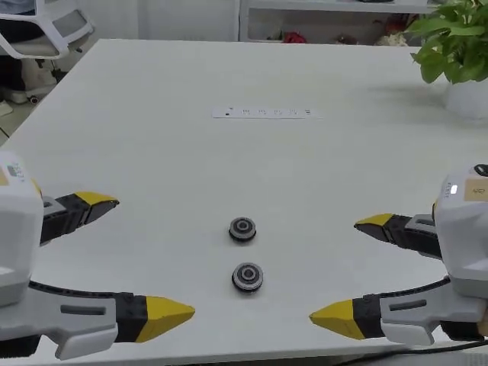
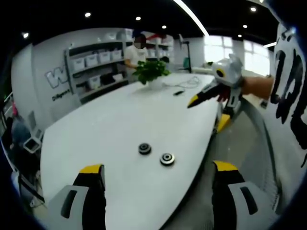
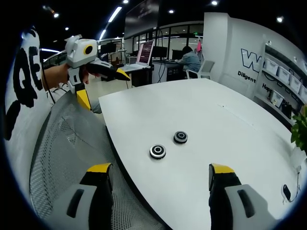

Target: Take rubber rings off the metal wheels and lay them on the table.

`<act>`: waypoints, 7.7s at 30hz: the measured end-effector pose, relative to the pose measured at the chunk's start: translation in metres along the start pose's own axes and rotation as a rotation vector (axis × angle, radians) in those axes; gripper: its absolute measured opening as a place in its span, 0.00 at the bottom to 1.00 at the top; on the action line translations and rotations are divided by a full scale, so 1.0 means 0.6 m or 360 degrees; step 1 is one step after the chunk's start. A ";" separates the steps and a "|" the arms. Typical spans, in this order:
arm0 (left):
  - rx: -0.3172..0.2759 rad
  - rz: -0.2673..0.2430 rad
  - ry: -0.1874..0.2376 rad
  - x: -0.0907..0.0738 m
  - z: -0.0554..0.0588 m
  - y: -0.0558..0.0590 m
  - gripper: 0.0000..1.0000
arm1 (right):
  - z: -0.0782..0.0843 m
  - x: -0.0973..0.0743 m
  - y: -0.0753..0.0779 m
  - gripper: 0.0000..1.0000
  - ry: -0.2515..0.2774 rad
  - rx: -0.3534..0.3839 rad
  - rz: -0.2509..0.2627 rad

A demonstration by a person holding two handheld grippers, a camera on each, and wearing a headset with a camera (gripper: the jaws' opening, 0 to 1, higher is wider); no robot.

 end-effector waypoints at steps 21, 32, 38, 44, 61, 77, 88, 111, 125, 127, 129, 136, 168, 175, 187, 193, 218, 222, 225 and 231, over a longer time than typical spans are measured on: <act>-0.0034 0.0005 0.0007 0.009 0.010 -0.008 0.91 | 0.007 0.009 0.004 0.77 -0.0003 0.0006 -0.0004; -0.0018 0.0012 0.0007 0.016 0.008 -0.014 0.90 | 0.004 0.013 0.012 0.75 0.0006 0.0004 -0.0007; -0.0006 0.0020 0.0010 0.023 0.003 -0.019 0.89 | 0.004 0.019 0.019 0.74 0.0002 -0.0006 -0.0015; 0.0016 0.0034 0.0006 0.031 -0.001 -0.021 0.89 | -0.003 0.022 0.025 0.72 0.0025 0.0016 -0.0043; 0.0106 0.0043 -0.0044 0.058 0.002 -0.043 0.84 | -0.002 0.050 0.049 0.68 -0.0007 -0.0055 -0.0056; 0.0083 0.0100 -0.0076 0.083 0.010 -0.046 0.84 | -0.015 0.075 0.048 0.67 0.0023 0.0024 -0.0159; 0.0131 0.0116 -0.0042 0.102 -0.008 -0.052 0.78 | -0.019 0.089 0.054 0.65 0.0022 0.0019 -0.0184; 0.0166 0.0270 -0.0060 0.148 0.003 -0.047 0.75 | -0.002 0.139 0.040 0.61 -0.0007 -0.0156 -0.0298; 0.0247 0.0390 -0.0119 0.177 0.018 -0.037 0.73 | 0.010 0.165 0.032 0.59 0.0021 -0.0170 -0.0392; 0.0244 0.0400 -0.0125 0.180 0.020 -0.036 0.72 | 0.012 0.167 0.028 0.59 0.0021 -0.0170 -0.0410; 0.0239 0.0411 -0.0125 0.184 0.022 -0.035 0.72 | 0.014 0.171 0.027 0.59 0.0017 -0.0177 -0.0419; 0.0228 0.0456 -0.0150 0.195 0.032 -0.032 0.69 | 0.020 0.179 0.025 0.58 0.0008 -0.0169 -0.0449; 0.0263 0.0642 -0.0265 0.247 0.064 -0.016 0.47 | 0.041 0.215 0.002 0.47 -0.0037 -0.0198 -0.0566; 0.0273 0.0669 -0.0279 0.257 0.069 -0.010 0.42 | 0.044 0.217 -0.002 0.46 -0.0041 -0.0193 -0.0579; 0.0256 0.0717 -0.0293 0.267 0.075 0.003 0.31 | 0.050 0.218 -0.005 0.46 -0.0052 -0.0186 -0.0588; 0.0238 0.0711 -0.0316 0.274 0.083 0.003 0.27 | 0.052 0.218 -0.007 0.46 -0.0057 -0.0197 -0.0589; 0.0291 0.0675 -0.0302 0.281 0.088 0.008 0.15 | 0.057 0.225 -0.019 0.45 -0.0064 -0.0203 -0.0599; 0.0277 0.0679 -0.0297 0.281 0.088 0.010 0.14 | 0.056 0.227 -0.020 0.41 -0.0050 -0.0146 -0.0592; 0.0278 0.0676 -0.0294 0.282 0.088 0.011 0.14 | 0.057 0.229 -0.019 0.41 -0.0053 -0.0103 -0.0591; 0.0259 0.0679 -0.0283 0.282 0.088 0.012 0.14 | 0.060 0.233 -0.023 0.38 -0.0054 -0.0081 -0.0597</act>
Point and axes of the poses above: the centre of the closed fingertips' face, and the gripper's own axes: x roughly forward along the fingers, y roughly to its right, z roughly out of its underside, the point moved 2 cm from there along -x, roughly backward along the fingers, and after that the axes turned 6 degrees about z, right-handed, at the moved point
